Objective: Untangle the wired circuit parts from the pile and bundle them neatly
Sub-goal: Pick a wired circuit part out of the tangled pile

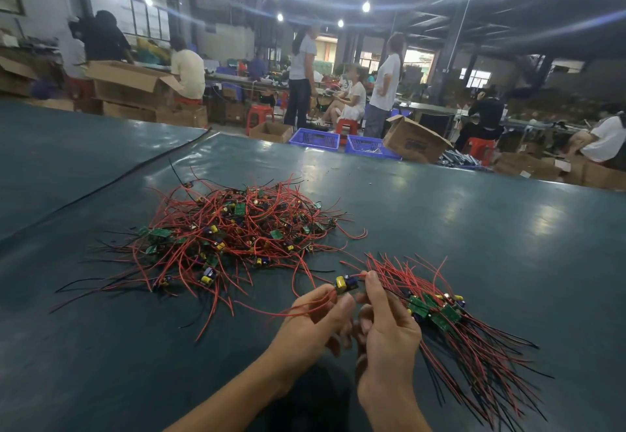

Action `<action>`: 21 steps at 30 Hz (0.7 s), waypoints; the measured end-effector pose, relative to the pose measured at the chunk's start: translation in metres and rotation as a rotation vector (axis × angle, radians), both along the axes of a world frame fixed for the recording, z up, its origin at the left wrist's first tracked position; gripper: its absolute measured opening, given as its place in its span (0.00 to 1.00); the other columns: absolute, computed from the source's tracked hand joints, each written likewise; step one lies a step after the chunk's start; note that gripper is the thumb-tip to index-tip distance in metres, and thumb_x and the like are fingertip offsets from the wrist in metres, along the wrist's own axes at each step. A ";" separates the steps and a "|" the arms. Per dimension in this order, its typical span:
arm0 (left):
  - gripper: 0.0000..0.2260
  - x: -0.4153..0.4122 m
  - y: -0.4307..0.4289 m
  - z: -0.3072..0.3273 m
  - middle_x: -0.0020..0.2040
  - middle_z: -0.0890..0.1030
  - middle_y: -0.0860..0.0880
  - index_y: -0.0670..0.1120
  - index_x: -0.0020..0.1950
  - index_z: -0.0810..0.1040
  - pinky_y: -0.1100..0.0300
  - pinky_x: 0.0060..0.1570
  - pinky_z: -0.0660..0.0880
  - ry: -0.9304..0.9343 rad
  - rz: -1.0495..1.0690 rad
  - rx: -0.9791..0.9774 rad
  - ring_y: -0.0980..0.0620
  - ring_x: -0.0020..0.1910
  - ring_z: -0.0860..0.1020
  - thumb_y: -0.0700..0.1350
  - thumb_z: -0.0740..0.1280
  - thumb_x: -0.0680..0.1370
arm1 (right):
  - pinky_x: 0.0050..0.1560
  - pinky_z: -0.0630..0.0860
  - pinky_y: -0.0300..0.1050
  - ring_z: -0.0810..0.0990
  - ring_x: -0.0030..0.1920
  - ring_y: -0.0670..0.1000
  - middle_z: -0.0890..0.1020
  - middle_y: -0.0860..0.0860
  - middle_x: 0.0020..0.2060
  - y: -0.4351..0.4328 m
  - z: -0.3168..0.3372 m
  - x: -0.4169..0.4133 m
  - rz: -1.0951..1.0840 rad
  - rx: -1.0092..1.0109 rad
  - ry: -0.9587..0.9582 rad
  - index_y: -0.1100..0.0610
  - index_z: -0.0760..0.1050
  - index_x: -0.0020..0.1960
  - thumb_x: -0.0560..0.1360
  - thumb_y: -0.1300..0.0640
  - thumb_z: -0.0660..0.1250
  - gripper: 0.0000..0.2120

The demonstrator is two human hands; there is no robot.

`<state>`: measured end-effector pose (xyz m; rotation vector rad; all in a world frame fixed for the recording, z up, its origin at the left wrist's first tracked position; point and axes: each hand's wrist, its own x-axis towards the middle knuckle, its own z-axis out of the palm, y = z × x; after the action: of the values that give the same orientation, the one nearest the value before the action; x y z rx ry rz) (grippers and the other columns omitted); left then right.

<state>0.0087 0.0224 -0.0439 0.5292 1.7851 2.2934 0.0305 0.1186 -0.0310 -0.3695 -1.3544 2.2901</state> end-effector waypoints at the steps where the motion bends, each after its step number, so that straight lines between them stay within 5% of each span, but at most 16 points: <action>1: 0.08 -0.001 0.000 0.001 0.31 0.78 0.52 0.58 0.37 0.81 0.62 0.29 0.74 0.043 0.017 0.012 0.54 0.29 0.77 0.59 0.70 0.73 | 0.23 0.73 0.39 0.72 0.21 0.47 0.76 0.50 0.22 -0.002 0.000 0.001 -0.005 0.042 0.010 0.56 0.82 0.30 0.65 0.49 0.73 0.12; 5: 0.15 -0.005 -0.003 0.005 0.28 0.74 0.49 0.52 0.32 0.76 0.62 0.27 0.70 0.130 0.111 0.043 0.53 0.26 0.73 0.58 0.65 0.74 | 0.31 0.79 0.47 0.79 0.29 0.51 0.83 0.54 0.29 -0.011 -0.002 0.002 -0.020 0.186 0.073 0.57 0.84 0.33 0.68 0.52 0.72 0.09; 7: 0.17 -0.007 -0.003 0.004 0.27 0.73 0.48 0.49 0.30 0.75 0.61 0.28 0.70 0.144 0.129 0.048 0.53 0.25 0.72 0.56 0.65 0.76 | 0.34 0.79 0.41 0.80 0.32 0.48 0.83 0.53 0.30 -0.012 -0.003 0.001 -0.055 0.234 0.112 0.55 0.85 0.35 0.68 0.52 0.72 0.08; 9: 0.19 -0.007 -0.003 0.002 0.27 0.73 0.48 0.48 0.29 0.74 0.62 0.28 0.69 0.157 0.124 0.036 0.53 0.26 0.71 0.53 0.66 0.78 | 0.31 0.75 0.36 0.77 0.29 0.44 0.81 0.51 0.27 -0.011 -0.004 0.001 -0.074 0.282 0.125 0.54 0.85 0.35 0.69 0.51 0.71 0.09; 13: 0.15 -0.007 -0.002 0.000 0.27 0.73 0.51 0.49 0.30 0.75 0.64 0.29 0.69 0.171 0.086 0.009 0.54 0.26 0.72 0.49 0.64 0.76 | 0.27 0.74 0.49 0.73 0.25 0.52 0.75 0.58 0.24 -0.014 -0.005 0.002 -0.009 0.323 0.094 0.56 0.84 0.34 0.73 0.51 0.69 0.13; 18: 0.22 -0.009 -0.002 -0.001 0.26 0.74 0.48 0.36 0.35 0.74 0.65 0.28 0.69 0.154 0.083 0.018 0.53 0.25 0.72 0.54 0.65 0.77 | 0.24 0.71 0.42 0.70 0.25 0.50 0.73 0.57 0.24 -0.014 -0.008 0.001 0.048 0.305 0.093 0.65 0.80 0.33 0.72 0.52 0.68 0.17; 21: 0.22 -0.010 -0.002 -0.002 0.25 0.73 0.46 0.37 0.31 0.74 0.64 0.28 0.68 0.161 0.144 -0.014 0.52 0.25 0.71 0.55 0.65 0.74 | 0.25 0.72 0.39 0.73 0.24 0.47 0.76 0.56 0.24 -0.012 -0.009 0.000 0.044 0.304 0.076 0.64 0.81 0.34 0.74 0.55 0.68 0.15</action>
<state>-0.0011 0.0204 -0.0456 0.6182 1.9719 2.3923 0.0303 0.1071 -0.0405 -0.1534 -1.6529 2.0647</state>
